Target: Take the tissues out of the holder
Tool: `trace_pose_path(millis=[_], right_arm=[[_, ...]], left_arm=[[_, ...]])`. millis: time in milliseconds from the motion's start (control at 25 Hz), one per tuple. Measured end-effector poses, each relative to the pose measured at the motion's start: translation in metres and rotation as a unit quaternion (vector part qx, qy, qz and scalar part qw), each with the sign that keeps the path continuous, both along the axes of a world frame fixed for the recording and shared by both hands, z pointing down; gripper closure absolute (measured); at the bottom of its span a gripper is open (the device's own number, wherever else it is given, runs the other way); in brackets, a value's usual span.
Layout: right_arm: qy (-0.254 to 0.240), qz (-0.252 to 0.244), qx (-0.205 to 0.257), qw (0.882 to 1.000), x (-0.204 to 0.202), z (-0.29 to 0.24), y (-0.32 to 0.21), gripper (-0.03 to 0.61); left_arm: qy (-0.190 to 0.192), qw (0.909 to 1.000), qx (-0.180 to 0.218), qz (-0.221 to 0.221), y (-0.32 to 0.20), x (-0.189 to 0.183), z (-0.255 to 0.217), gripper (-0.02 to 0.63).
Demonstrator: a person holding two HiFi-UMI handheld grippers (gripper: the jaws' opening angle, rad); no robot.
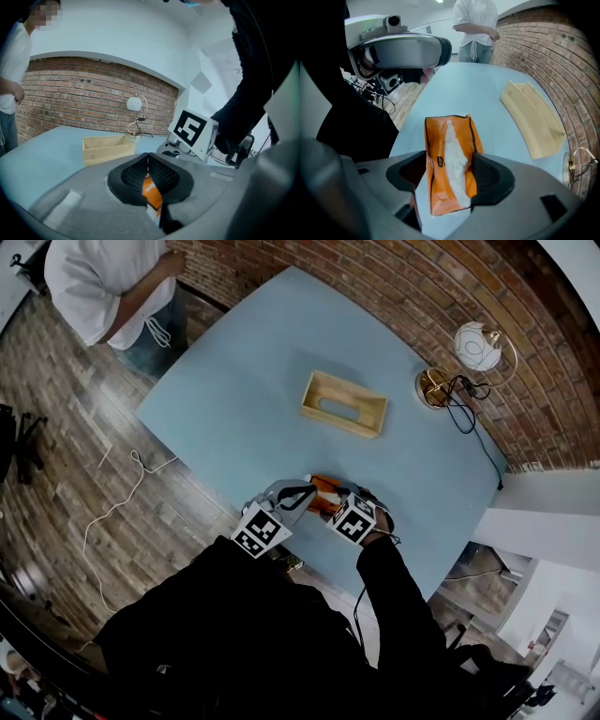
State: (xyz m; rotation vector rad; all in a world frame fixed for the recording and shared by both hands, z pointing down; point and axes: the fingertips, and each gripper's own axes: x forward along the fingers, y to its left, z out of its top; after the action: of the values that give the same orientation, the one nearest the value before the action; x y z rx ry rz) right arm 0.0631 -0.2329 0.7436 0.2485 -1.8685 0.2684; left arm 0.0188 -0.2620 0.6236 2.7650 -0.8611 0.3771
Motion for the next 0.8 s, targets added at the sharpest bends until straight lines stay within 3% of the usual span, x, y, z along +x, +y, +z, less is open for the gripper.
trace_pose_path(millis=[240,480,640,800], right_arm=[[-0.055,0.037,0.003,0.998,0.005,-0.017,-0.002,0.253],[-0.121,0.073,0.063,0.988,0.012,-0.059,-0.007,0.253],[-0.201,0.143,0.098,0.964,0.020,-0.093,-0.005,0.255],[-0.273,0.211,0.126,0.930,0.035,-0.124,0.002,0.255]], left_arm=[[-0.012,0.9998,0.004,0.013,-0.007,0.004,-0.004,0.604],[-0.014,0.9990,0.009,0.041,-0.007,0.014,-0.017,0.604],[-0.014,0.9978,0.004,0.065,0.005,0.023,-0.024,0.604],[-0.005,0.9960,0.008,0.089,0.019,0.034,-0.043,0.603]])
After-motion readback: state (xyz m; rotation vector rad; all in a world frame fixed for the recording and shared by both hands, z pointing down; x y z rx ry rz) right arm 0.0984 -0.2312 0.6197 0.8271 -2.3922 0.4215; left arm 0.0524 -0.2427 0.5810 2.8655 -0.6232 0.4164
